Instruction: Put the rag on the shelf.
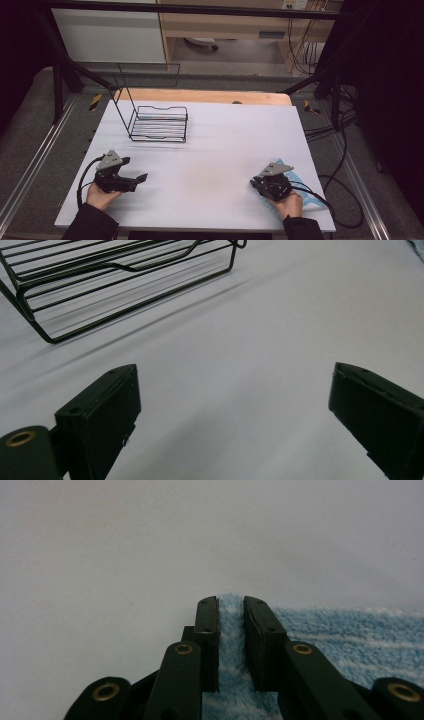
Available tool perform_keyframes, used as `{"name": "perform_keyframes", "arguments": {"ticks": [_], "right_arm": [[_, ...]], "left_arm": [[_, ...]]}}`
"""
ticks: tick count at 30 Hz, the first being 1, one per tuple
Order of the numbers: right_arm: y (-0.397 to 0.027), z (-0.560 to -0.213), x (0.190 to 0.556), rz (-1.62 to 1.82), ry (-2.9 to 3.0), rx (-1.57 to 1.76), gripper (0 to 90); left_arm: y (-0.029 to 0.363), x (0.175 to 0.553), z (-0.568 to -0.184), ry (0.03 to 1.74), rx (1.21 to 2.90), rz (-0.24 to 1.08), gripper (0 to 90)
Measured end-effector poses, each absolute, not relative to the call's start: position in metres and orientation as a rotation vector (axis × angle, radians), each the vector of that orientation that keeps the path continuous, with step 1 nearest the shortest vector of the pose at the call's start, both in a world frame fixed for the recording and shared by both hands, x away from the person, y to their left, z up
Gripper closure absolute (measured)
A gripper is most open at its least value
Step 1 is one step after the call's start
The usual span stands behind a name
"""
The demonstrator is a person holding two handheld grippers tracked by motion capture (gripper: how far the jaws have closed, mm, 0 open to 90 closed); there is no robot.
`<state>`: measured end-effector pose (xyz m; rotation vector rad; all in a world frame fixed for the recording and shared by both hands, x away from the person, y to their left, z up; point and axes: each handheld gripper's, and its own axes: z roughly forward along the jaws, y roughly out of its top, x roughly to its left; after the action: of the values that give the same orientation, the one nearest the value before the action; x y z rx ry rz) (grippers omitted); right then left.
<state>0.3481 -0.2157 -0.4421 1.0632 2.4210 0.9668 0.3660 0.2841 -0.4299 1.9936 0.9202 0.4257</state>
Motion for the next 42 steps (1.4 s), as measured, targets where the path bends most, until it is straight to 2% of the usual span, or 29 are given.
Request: {"name": "perform_keyframes", "arguments": {"ticks": [6, 19, 42], "right_arm": [[-0.218, -0.44, 0.35, 0.984, 2.419, 1.085, 81.9], [-0.224, -0.427, 0.349, 1.117, 2.336, 1.14, 82.0], [-0.178, -0.415, 0.367, 1.248, 2.301, 1.137, 82.3]], "left_arm": [[0.284, 0.366, -0.43, 0.919, 1.993, 0.426, 6.3], [0.284, 0.366, -0.43, 0.922, 1.994, 0.429, 6.3], [0.284, 0.367, -0.431, 0.928, 1.997, 0.432, 6.3]]}}
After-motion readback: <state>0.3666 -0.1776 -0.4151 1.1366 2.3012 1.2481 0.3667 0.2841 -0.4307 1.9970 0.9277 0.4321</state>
